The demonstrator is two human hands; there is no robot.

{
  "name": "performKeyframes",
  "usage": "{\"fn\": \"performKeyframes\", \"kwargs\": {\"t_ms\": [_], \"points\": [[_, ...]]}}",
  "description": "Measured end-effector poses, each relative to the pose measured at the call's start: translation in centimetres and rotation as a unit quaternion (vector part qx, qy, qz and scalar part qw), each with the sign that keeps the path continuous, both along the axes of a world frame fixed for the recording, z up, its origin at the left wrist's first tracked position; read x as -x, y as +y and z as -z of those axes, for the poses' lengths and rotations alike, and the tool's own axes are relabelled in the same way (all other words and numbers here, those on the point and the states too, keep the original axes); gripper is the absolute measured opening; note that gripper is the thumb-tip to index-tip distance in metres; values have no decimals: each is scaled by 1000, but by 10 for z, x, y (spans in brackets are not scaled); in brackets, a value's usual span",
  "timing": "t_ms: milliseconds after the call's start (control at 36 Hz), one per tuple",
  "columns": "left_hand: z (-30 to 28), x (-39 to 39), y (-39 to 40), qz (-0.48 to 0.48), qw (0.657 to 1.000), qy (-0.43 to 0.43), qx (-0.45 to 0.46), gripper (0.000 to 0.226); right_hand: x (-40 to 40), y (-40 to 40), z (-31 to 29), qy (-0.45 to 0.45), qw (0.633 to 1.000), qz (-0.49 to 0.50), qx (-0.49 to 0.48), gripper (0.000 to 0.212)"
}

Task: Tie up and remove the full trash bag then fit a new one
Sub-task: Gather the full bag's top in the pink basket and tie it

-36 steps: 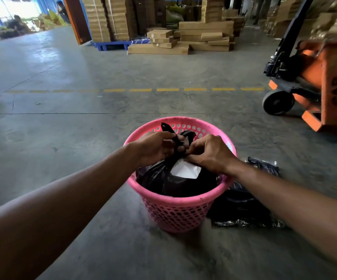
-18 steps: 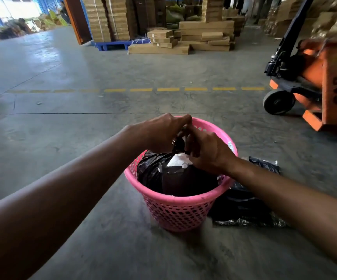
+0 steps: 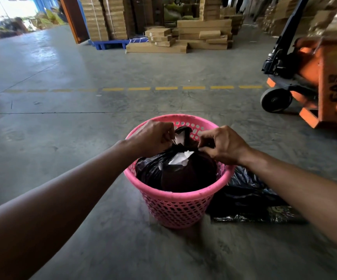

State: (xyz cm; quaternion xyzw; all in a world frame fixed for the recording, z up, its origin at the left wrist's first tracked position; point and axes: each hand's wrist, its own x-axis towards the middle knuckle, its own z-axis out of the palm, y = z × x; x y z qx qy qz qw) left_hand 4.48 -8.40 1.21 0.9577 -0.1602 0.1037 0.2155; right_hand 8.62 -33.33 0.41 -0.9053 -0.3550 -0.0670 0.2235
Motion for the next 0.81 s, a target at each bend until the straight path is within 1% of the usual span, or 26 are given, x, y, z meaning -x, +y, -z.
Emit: {"fn": "performKeyframes", "kwargs": {"t_ms": [139,194,250,333,417,500,556,639,694,750,806], "points": [[2,1,-6,25,998,-60,12,16,3,-7,0,8,1000,8,-27,4],[5,4,-6,48,995,-84,12,12,8,-10,1,3,998,26,-64,10],[12,6,-5,54,994,-96,-15,10,8,-15,4,-19,993,61,-102,20],[23,9,-5,33,997,-61,-46,22,2,-26,13,-11,981,136,-134,30],[28,11,-11,8,996,-40,-80,38,5,-27,21,1,974,191,-125,41],[29,8,-20,-5,991,-42,-128,37,13,-19,28,-12,971,214,-103,48],[30,6,-25,-13,985,-41,-170,36,13,-13,32,23,963,247,-105,48],[32,3,-33,-42,973,-27,-223,36,7,-12,37,142,937,300,-110,44],[32,0,-37,-55,967,-32,-247,38,3,-13,39,194,921,317,-115,41],[32,-1,-39,-61,964,-55,-252,39,1,-15,41,201,918,320,-115,39],[31,-2,-37,-69,969,-76,-226,38,1,-16,43,198,918,325,-111,39]]}}
